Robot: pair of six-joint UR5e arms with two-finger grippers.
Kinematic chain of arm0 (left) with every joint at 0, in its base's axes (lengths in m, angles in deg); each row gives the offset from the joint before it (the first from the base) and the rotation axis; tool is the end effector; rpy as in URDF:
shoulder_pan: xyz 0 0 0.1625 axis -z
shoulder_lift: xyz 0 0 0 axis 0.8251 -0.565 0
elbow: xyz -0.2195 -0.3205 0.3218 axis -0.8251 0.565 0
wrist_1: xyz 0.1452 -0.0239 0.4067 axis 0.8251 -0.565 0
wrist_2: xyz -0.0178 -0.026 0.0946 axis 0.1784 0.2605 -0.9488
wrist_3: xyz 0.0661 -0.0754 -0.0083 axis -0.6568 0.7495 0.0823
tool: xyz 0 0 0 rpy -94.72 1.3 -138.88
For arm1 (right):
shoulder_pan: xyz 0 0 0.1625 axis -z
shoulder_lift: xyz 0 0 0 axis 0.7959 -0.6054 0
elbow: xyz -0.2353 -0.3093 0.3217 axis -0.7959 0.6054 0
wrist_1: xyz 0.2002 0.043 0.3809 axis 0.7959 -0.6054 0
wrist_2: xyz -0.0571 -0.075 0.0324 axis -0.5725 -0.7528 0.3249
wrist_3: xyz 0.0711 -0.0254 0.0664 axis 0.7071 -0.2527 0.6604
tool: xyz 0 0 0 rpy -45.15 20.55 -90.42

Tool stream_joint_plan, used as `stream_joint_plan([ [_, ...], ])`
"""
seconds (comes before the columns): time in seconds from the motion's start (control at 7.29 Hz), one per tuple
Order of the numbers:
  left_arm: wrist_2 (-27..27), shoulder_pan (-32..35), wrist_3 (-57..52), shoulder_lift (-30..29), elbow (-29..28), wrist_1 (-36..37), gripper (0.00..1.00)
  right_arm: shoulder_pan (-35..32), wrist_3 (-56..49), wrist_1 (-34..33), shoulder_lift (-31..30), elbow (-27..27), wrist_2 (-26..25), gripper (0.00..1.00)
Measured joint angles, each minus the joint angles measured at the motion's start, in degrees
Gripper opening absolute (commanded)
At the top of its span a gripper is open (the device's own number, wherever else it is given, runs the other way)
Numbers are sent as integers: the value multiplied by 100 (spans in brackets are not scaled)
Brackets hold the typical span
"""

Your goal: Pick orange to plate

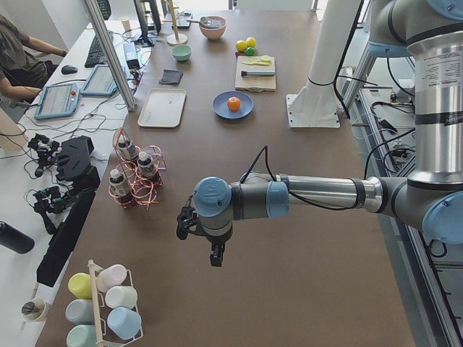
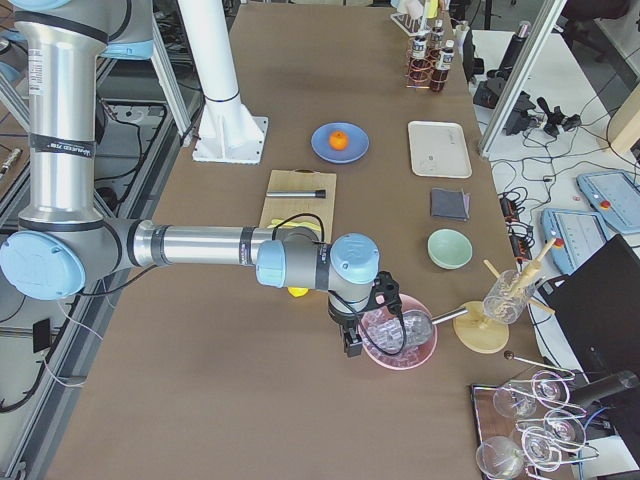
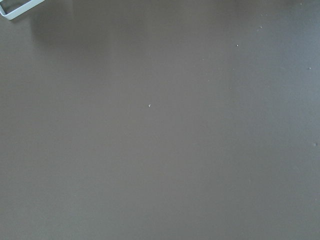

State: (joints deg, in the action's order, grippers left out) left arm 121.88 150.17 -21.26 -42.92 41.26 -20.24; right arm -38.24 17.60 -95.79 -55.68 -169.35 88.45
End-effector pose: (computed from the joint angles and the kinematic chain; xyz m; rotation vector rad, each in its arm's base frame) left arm -0.0946 -0.4341 0.7174 0.0013 0.8224 -0.0255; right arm 0.0729 -0.4618 0.7300 0.1115 -0.7406 -0.2909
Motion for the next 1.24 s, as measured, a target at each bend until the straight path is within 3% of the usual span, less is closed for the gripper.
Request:
stream_joint_plan([
  [0.41,-38,0,153,195,-32,-434,97,-6,0,-6,-11,1,-2,100],
  [1.24,-41,0,168,249,-16,-513,98,-5,9,-9,-6,14,-2,100],
])
